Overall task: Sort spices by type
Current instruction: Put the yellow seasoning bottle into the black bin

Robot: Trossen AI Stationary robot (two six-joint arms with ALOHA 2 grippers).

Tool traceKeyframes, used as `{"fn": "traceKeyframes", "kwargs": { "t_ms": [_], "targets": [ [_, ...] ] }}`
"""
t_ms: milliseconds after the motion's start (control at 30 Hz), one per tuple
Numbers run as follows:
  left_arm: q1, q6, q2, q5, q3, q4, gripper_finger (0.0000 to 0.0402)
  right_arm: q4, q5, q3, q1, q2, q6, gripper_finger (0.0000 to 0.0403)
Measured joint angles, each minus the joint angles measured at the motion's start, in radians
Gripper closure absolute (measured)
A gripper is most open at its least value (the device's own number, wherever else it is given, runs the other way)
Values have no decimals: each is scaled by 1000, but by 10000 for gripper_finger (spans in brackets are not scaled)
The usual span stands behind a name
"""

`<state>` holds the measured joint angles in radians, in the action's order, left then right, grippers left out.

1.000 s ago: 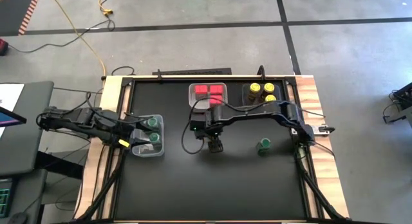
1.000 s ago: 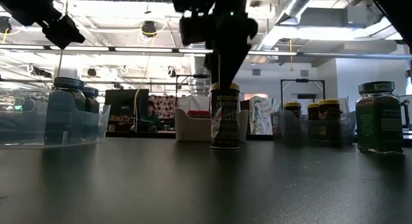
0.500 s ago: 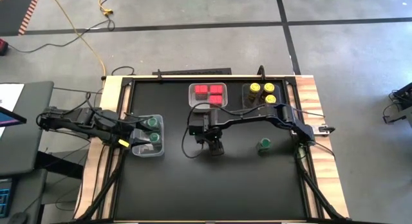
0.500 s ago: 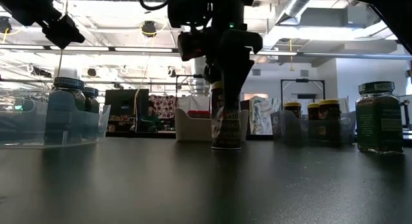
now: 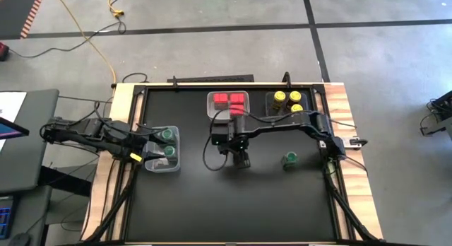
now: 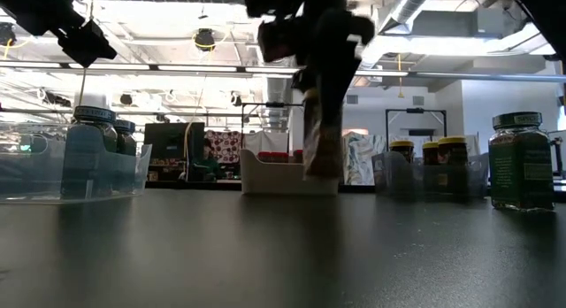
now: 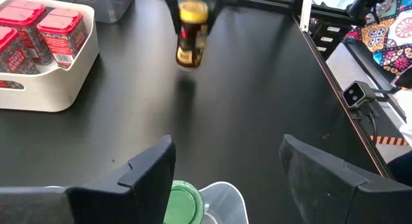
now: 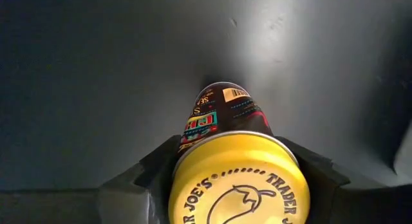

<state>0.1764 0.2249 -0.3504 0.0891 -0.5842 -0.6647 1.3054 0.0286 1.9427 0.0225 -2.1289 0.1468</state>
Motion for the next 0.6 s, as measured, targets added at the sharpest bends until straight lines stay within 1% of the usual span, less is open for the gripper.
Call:
{"fn": "traceKeyframes", "kwargs": {
  "t_ms": [233,400,467,600],
  "targets": [
    [0,0,0,0,0,0,136,91,-60,0,-58,142,-8,160],
    [0,0,0,2,0,0,136,159,-114,-6,-136,270,-7,160],
    [0,0,0,6,0,0,136,175,-135,-36,-180,335,-7,160],
    [0,1,0,10,0,0,136,186,-140,-154,-290,473,-6,160]
  ]
}}
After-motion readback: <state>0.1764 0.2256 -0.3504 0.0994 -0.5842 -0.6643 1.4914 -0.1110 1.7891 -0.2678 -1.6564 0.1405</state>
